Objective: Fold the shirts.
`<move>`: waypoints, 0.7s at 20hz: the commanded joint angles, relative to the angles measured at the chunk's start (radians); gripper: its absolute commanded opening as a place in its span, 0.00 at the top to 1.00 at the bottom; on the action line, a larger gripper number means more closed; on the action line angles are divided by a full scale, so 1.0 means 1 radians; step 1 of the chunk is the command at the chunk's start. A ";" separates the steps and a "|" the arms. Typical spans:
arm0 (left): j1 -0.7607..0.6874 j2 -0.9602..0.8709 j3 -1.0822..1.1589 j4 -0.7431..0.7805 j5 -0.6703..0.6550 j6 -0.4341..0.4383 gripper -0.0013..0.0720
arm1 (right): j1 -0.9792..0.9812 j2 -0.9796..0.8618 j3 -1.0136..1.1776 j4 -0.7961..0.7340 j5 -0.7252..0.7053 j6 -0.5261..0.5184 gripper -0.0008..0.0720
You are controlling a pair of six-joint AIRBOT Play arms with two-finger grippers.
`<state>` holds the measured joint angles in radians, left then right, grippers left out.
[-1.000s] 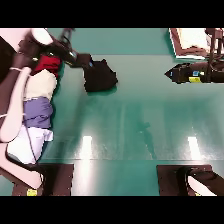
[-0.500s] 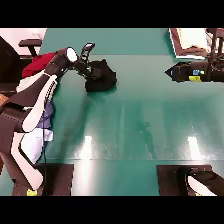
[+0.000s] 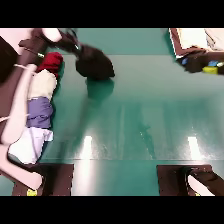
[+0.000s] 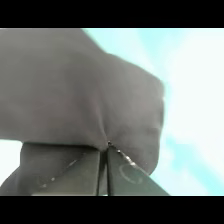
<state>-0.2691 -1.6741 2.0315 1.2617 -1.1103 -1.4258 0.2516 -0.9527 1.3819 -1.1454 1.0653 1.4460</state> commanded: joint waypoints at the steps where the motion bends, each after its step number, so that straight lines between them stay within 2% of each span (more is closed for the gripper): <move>1: -0.023 0.253 0.037 0.032 -0.029 0.040 0.95 | -0.069 0.009 0.154 -0.004 0.066 0.000 0.96; 5: -0.143 0.434 0.032 0.125 -0.172 0.021 0.95 | -0.121 -0.053 0.329 -0.003 0.174 0.000 0.96; 8: -0.272 0.438 -0.049 0.142 -0.262 -0.024 0.95 | -0.126 -0.106 0.425 0.001 0.257 0.000 0.96; 11: -0.387 0.399 -0.246 0.127 -0.250 -0.040 0.94 | -0.126 -0.149 0.478 0.002 0.330 0.000 0.96; 12: -0.410 0.382 -0.311 0.106 -0.219 -0.040 0.62 | -0.126 -0.157 0.482 0.002 0.351 0.000 0.96; 13: -0.423 0.366 -0.376 0.090 -0.164 -0.042 0.19 | -0.126 -0.161 0.479 0.002 0.368 0.000 0.96; 14: -0.422 0.349 -0.420 0.085 -0.109 -0.041 0.25 | -0.126 -0.162 0.478 0.001 0.387 0.000 0.96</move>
<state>-0.6388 -1.2957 1.7546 1.3701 -1.3041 -1.4570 0.1276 -1.0939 1.8362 -1.1446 1.3766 1.4460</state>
